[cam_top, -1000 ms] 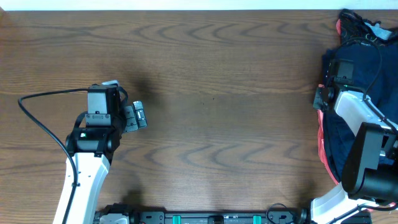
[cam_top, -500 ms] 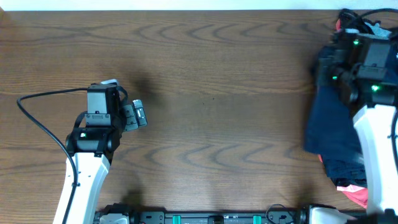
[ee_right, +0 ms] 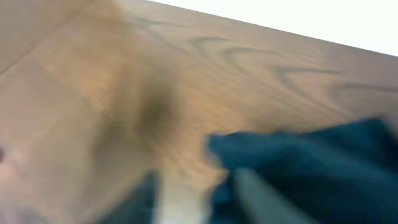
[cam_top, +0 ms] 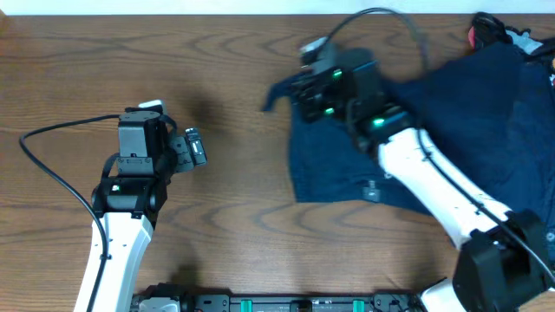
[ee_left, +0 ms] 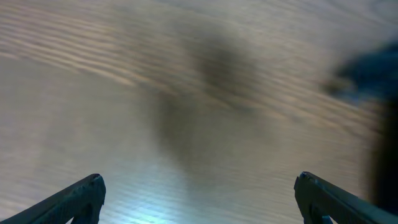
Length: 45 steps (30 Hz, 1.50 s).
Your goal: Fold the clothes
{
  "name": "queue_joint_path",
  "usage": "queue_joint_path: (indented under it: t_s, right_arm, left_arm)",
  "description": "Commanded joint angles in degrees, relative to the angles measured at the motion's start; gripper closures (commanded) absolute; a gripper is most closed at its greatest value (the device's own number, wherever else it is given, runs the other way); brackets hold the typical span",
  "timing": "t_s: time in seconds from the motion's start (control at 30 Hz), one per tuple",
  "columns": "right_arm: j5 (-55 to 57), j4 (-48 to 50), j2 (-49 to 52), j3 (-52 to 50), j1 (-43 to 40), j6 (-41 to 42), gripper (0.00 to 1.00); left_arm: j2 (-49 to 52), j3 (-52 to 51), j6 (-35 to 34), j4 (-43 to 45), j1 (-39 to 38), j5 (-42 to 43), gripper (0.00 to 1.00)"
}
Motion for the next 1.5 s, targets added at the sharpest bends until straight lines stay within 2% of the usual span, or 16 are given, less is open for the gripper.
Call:
queue_joint_path:
  t_s: [0.0, 0.07, 0.13, 0.2, 0.37, 0.5, 0.63, 0.93, 1.0, 1.07, 1.17, 1.2, 1.23, 1.27, 1.33, 1.47]
  right_arm:
    - [5.35, -1.7, 0.35, 0.22, 0.87, 1.55, 0.01]
    - [9.7, -5.51, -0.07, 0.24, -0.24, 1.57, 0.01]
    - [13.7, -10.32, -0.81, 0.24, -2.01, 1.57, 0.01]
    - [16.24, -15.54, -2.03, 0.24, -4.28, 1.6, 0.01]
    - [16.39, -27.3, -6.69, 0.24, -12.61, 1.6, 0.01]
    - [16.46, -34.95, -10.49, 0.24, -17.88, 1.57, 0.01]
    - [16.48, -39.34, -13.09, 0.24, -21.31, 1.6, 0.01]
    - [16.48, -42.58, -15.1, 0.24, -24.65, 1.57, 0.01]
    - [16.48, -42.71, -15.1, 0.24, -24.72, 1.57, 0.01]
    - [16.46, -42.69, -15.1, 0.24, -24.72, 1.6, 0.01]
    - [16.48, -42.75, -15.1, 0.24, -24.72, 1.6, 0.01]
    - [16.46, -42.8, -15.1, 0.24, -24.72, 1.6, 0.01]
    - [16.48, -42.82, -15.1, 0.24, -24.72, 1.6, 0.01]
    - [16.48, -42.86, -15.1, 0.24, -24.72, 1.57, 0.01]
    - [16.48, -43.1, -15.1, 0.24, -24.72, 1.57, 0.01]
    - [17.44, -43.67, -15.1, 0.24, -25.11, 1.05, 0.01]
  left_arm:
    - [0.13, 0.94, -0.83, 0.24, 0.26, 9.42, 0.02]
    - [0.15, 0.92, -2.21, 0.83, 0.26, 16.15, 0.02]
    - [0.24, 0.9, -7.32, 1.38, 0.04, 19.15, 0.02]
    - [0.72, 0.83, -12.7, 2.19, -0.9, 19.3, 0.02]
    - [5.55, 0.83, -19.19, 4.46, -6.64, 19.78, 0.02]
    - [12.94, 0.83, -29.46, 4.92, -13.03, 20.57, 0.02]
    - [21.84, 0.83, -39.76, 6.58, -19.19, 22.47, 0.02]
    - [37.0, 0.83, -49.4, 18.86, -27.74, 27.87, 0.0]
    - [38.56, 0.83, -49.68, 21.11, -28.98, 27.85, 0.08]
    - [39.39, 0.83, -49.72, 22.58, -30.21, 27.85, 0.29]
    - [39.52, 0.83, -49.86, 23.91, -31.8, 27.8, 0.51]
    - [39.52, 0.83, -49.83, 24.3, -32.13, 27.82, 0.63]
    - [39.52, 0.83, -49.83, 24.41, -32.24, 27.89, 0.88]
    - [39.39, 0.83, -49.81, 24.37, -32.15, 28.35, 0.94]
    - [38.75, 0.85, -48.76, 24.35, -30.53, 31.08, 0.94]
    - [35.21, 1.4, -42.14, 23.19, -21.73, 43.54, 0.94]
